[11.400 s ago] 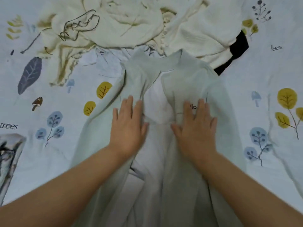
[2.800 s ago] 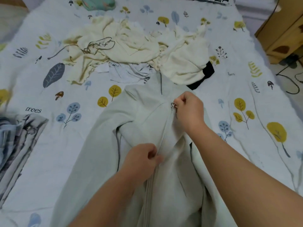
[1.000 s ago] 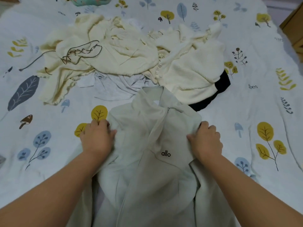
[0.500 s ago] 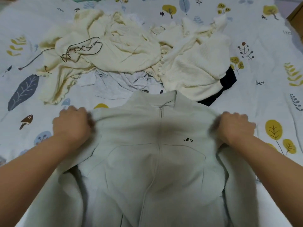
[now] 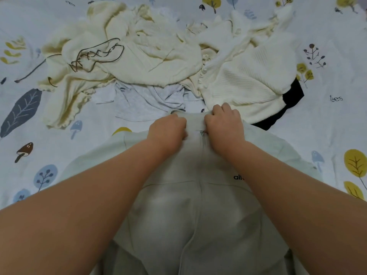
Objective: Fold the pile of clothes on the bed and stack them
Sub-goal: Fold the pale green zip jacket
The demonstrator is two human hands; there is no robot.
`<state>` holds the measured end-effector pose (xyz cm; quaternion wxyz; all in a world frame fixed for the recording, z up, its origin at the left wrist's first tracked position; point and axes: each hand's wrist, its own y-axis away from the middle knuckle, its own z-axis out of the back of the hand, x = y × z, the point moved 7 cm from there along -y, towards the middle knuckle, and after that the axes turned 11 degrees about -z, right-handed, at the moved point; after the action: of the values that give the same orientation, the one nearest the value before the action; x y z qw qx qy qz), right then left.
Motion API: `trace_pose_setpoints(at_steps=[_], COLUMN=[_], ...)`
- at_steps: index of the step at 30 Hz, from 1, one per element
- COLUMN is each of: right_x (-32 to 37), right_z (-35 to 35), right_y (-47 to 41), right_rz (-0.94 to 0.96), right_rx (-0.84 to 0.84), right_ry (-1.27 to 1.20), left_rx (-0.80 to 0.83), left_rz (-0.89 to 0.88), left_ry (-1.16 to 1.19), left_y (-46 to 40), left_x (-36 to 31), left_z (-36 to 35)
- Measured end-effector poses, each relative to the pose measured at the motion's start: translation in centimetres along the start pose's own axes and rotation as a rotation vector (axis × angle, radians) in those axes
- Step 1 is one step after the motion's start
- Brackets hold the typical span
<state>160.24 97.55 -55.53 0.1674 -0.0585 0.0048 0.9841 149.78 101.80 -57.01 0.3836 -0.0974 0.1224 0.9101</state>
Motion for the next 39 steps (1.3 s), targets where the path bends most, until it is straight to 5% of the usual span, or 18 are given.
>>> trace_pose_setpoints(at_steps=[6, 9, 11, 14, 16, 19, 26, 31, 33, 35, 39], right_x=[-0.1, 1.9, 0.2, -4.3, -6.3, -6.7, -7.4, -1.3, 0.3, -0.1, -1.6], right_z=[4.7, 2.1, 0.6, 1.1, 0.1, -1.9, 0.9, 0.7, -1.4, -4.5, -5.3], right_y=[2.7, 4.5, 4.7, 3.7, 3.0, 1.9, -0.6, 7.2, 11.1, 13.5, 13.9], right_rz=[-0.038, 0.161, 0.036, -0.378, -0.601, -0.582, -0.658, -0.366, -0.230, -0.173, -0.193], right_rx=[-0.343, 0.021, 0.076, -0.155, -0.101, 0.055, -0.162, -0.157, 0.035, 0.284, 0.374], right_ry=[-0.190, -0.161, -0.185, -0.311, -0.356, -0.271, -0.344, -0.326, -0.242, -0.155, -0.116], left_rx=[-0.333, -0.327, -0.358, -0.437, -0.327, -0.205, -0.573, -0.422, -0.189, 0.060, 0.137], left_rz=[0.138, 0.152, 0.156, 0.308, 0.429, 0.384, 0.342, 0.105, -0.042, -0.028, 0.134], left_ry=[0.236, 0.260, 0.254, 0.160, 0.082, 0.218, 0.082, -0.127, -0.213, -0.214, -0.188], left_y=[0.1, -0.6, -0.4, 1.2, 1.8, 1.6, 0.7, 5.8, 8.7, 11.0, 11.8], left_x=[2.1, 1.9, 1.9, 3.5, 4.7, 5.6, 4.2, -0.3, -0.8, 1.1, 3.5], left_z=[2.1, 2.2, 2.1, 2.0, 1.1, -0.1, 4.9, 1.1, -2.2, -5.1, -5.4])
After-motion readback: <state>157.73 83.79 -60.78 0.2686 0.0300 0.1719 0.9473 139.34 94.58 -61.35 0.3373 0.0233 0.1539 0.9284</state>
